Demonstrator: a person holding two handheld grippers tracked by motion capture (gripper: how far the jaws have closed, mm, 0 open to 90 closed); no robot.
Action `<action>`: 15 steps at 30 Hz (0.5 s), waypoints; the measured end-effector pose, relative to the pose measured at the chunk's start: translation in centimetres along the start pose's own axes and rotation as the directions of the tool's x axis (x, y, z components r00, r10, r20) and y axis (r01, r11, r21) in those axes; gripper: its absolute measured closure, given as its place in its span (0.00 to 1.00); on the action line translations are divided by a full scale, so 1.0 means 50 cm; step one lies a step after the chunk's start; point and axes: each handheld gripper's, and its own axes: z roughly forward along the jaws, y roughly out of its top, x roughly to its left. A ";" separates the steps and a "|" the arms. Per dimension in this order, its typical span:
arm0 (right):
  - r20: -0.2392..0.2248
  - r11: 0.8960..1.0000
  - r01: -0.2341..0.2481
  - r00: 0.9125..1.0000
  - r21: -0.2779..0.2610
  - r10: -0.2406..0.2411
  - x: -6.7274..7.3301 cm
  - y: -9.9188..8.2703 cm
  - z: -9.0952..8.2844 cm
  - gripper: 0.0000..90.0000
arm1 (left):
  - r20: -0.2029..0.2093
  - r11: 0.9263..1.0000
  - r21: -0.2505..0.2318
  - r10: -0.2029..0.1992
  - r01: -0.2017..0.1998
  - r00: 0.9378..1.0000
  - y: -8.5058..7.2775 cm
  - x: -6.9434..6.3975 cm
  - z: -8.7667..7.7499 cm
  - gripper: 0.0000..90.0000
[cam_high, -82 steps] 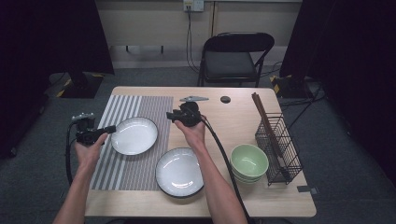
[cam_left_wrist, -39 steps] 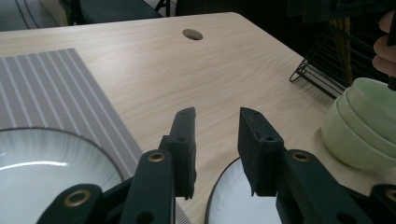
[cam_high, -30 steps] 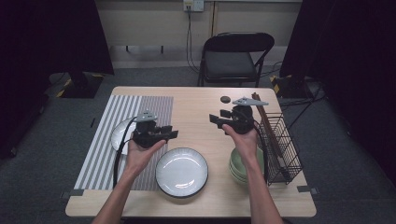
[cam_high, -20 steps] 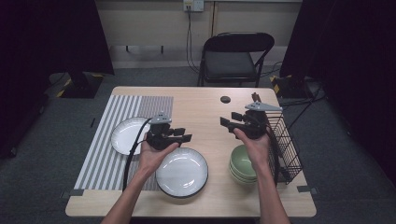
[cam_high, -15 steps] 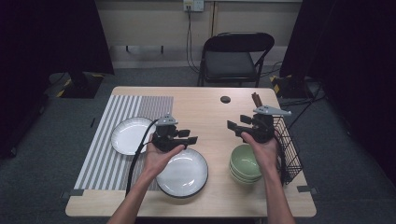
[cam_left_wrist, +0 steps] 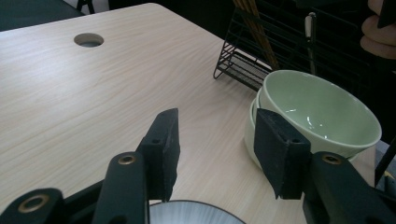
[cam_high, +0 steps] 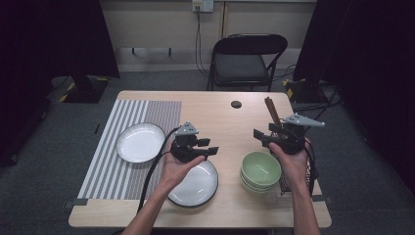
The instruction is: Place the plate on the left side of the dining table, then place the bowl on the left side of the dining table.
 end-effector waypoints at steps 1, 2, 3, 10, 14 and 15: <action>0.002 1.000 -0.003 1.000 -0.001 0.003 0.003 0.003 -0.005 0.33 | 0.007 1.000 0.002 0.008 -0.008 1.000 0.003 -0.006 0.005 0.57; 0.002 1.000 -0.003 1.000 -0.001 0.003 0.003 0.003 -0.005 0.33 | 0.007 1.000 0.002 0.008 -0.008 1.000 0.003 -0.006 0.005 0.57; -0.004 1.000 -0.004 1.000 -0.002 0.004 0.005 0.007 -0.008 0.33 | 0.025 1.000 0.003 0.014 -0.014 1.000 0.006 -0.015 0.009 0.58; -0.021 1.000 -0.004 1.000 -0.003 0.004 0.011 0.009 -0.006 0.33 | 0.052 1.000 -0.004 0.028 -0.028 0.998 0.013 -0.033 0.023 0.60; -0.027 1.000 -0.003 1.000 0.002 0.003 0.009 0.013 -0.003 0.35 | 0.094 0.999 0.008 0.051 -0.052 0.994 0.012 -0.047 0.034 0.66; -0.027 1.000 -0.003 1.000 0.002 0.003 0.009 0.013 -0.003 0.35 | 0.103 0.998 0.008 0.062 -0.063 0.993 0.013 -0.051 0.038 0.66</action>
